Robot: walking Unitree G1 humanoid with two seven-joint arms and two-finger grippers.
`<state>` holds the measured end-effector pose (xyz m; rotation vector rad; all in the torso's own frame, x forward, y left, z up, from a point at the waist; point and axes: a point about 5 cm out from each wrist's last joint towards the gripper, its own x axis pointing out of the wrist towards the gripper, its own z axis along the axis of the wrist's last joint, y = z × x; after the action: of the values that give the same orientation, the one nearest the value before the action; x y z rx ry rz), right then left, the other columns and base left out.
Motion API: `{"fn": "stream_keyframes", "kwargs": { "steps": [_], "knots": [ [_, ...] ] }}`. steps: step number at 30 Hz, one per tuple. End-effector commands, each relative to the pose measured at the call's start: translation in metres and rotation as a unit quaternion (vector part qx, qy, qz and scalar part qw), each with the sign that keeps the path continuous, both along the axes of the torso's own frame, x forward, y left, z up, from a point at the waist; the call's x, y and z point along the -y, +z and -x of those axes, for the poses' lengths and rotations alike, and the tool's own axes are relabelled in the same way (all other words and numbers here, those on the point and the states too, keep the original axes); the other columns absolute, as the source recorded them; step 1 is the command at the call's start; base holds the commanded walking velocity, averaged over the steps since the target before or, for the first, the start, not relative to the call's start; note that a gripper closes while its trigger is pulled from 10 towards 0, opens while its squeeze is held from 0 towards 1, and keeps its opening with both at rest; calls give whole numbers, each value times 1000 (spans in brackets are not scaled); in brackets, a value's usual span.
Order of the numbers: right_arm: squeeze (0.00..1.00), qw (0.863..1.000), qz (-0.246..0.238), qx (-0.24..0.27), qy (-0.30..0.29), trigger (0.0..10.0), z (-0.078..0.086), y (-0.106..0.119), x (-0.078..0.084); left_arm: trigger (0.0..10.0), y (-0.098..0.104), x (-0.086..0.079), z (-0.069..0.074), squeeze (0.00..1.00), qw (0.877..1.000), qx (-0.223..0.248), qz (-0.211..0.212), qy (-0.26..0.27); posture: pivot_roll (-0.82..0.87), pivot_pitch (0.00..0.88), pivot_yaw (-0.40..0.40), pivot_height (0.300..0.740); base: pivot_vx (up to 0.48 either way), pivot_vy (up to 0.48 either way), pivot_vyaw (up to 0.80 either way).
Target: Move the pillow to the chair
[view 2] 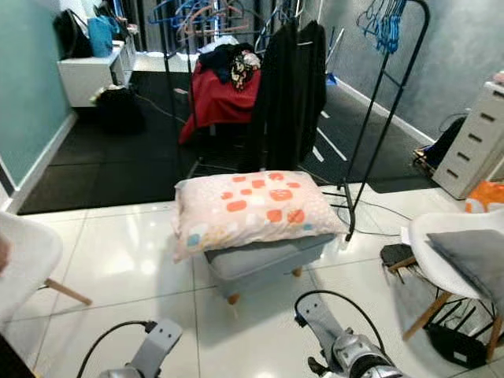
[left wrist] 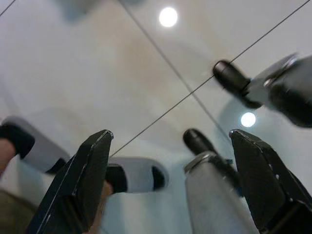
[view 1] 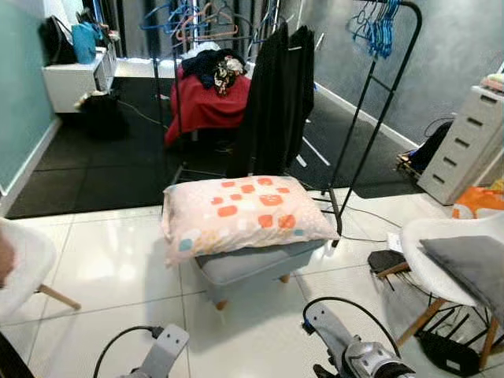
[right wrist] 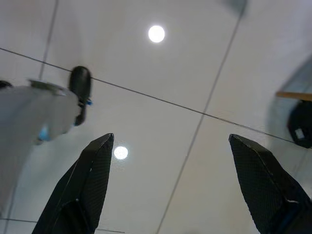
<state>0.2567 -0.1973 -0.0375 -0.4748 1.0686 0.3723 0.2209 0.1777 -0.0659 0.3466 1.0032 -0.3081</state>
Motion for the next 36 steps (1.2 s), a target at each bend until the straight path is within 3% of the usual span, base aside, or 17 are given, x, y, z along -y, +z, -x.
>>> {"fn": "stream_keyframes", "kwargs": {
  "steps": [1, 36],
  "knots": [
    [0, 1000, 1, 7, 1, 10000, -4, 3, 0, 10000, 0, -1, 1, 0, 1000, -5, -6, -7, -142, 0, -55, 740, 0, 0, 0],
    [0, 1000, 5, 8, 7, 10000, -6, 5, 2, 10000, 1, 0, -1, 0, 1000, -2, -6, -10, -148, 0, -68, 740, 0, 0, 0]
  ]
}}
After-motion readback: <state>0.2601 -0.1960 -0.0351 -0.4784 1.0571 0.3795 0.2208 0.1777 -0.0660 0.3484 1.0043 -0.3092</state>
